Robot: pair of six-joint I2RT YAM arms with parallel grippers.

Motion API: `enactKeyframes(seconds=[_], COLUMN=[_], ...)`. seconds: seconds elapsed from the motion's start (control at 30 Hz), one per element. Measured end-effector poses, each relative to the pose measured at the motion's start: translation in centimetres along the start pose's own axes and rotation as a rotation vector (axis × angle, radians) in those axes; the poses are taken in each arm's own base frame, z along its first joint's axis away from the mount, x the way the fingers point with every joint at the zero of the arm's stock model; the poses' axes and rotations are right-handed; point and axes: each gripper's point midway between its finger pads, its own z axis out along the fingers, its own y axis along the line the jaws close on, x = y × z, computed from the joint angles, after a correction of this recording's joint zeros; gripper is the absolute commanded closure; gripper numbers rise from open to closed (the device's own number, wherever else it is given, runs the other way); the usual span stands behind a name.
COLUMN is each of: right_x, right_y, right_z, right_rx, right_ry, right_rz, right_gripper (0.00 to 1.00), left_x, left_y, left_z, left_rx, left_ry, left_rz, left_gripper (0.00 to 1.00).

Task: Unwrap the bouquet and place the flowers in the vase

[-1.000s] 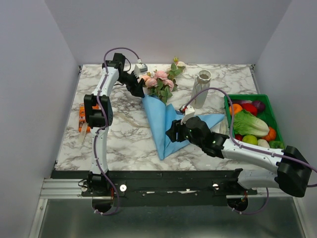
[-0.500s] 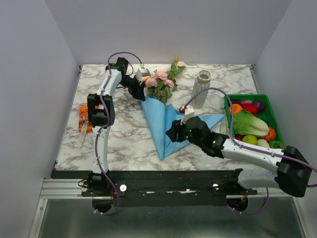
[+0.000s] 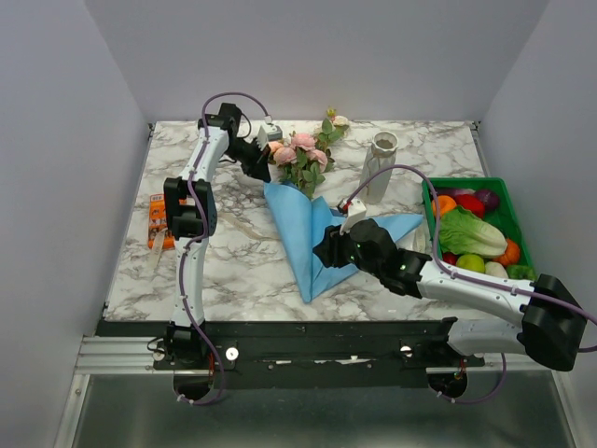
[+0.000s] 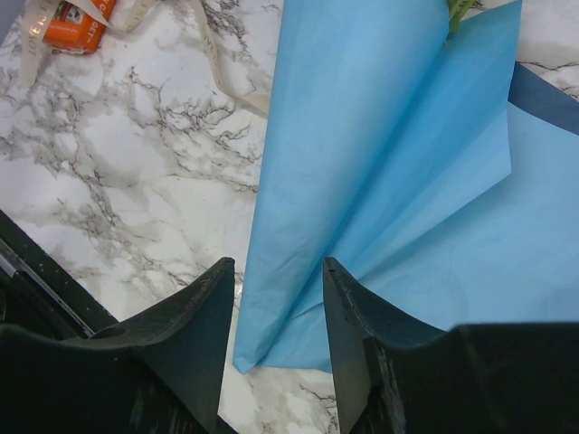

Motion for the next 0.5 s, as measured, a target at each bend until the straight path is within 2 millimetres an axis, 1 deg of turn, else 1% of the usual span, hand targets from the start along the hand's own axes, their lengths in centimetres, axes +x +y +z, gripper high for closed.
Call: enactKeyframes(seconds=[0.17, 0.3, 0.4, 0.5], right_x=[0.0, -0.1, -0.2, -0.6], right_y=[0.0, 0.0, 0.1, 0.2], right_z=[0.0, 0.0, -0.1, -0.3], right_rx=[0.000, 0.000, -0.003, -0.007], right_ry=[0.000, -0.002, -0.006, -0.017], right_rz=[0.000, 0.000, 0.002, 0.007], right_gripper=[0.50, 0.50, 0.50, 0.50], left_x=[0.0, -0.3, -1.8, -4.8], left_y=[-0.3, -1.1, -2.3, -4.3], left_z=[-0.2, -0.7, -1.9, -4.1], left_rx=[0.005, 0.015, 0.022, 0.020], left_ry=[0.004, 0.005, -0.023, -0.087], left_rz=[-0.007, -0.018, -0.009, 0.013], left_gripper=[1.00, 1.00, 1.00, 1.00])
